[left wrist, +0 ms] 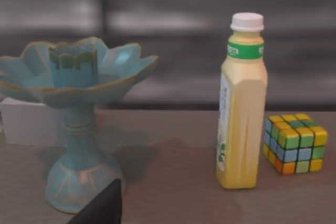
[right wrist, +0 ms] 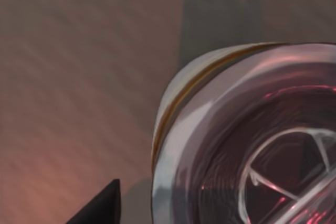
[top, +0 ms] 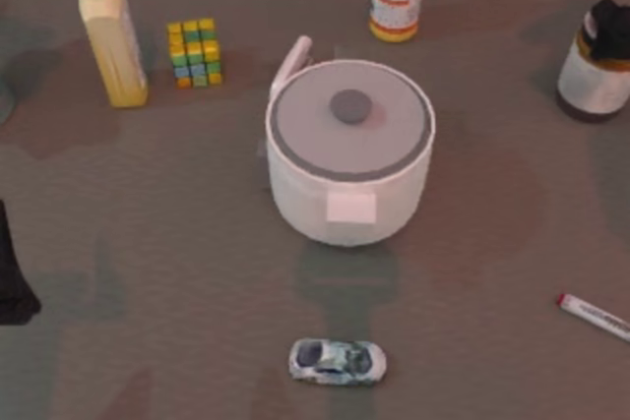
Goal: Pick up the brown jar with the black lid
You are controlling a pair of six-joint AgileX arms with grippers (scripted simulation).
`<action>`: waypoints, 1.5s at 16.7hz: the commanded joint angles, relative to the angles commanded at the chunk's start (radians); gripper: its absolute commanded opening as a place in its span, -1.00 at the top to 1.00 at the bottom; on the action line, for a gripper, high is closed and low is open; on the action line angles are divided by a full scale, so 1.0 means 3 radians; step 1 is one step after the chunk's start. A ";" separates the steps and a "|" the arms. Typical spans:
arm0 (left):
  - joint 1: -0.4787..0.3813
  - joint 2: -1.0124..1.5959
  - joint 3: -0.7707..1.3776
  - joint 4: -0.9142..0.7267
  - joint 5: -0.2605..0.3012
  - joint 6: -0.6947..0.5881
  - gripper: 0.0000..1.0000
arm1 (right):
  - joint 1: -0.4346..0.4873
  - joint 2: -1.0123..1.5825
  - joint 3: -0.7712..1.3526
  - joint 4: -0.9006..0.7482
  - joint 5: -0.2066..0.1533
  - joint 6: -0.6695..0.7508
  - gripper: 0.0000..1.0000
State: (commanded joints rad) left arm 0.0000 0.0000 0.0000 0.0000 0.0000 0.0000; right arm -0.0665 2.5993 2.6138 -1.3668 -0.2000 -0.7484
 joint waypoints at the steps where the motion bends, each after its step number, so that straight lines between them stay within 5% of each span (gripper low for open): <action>1: 0.0000 0.0000 0.0000 0.0000 0.0000 0.0000 -1.00 | 0.0000 0.0000 0.0000 0.0000 0.0000 0.0000 -1.00; 17: 0.0000 0.0000 0.0000 0.0000 0.0000 0.0000 -1.00 | 0.0068 0.0080 -0.0487 0.0580 0.0016 0.0068 -1.00; 25: 0.0000 0.0000 0.0000 0.0000 0.0000 0.0000 -1.00 | 0.0068 0.0080 -0.0487 0.0580 0.0016 0.0068 0.21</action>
State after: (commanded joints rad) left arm 0.0000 0.0000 0.0000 0.0000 0.0000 0.0000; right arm -0.0461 2.6232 2.4678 -1.1927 -0.1952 -0.7279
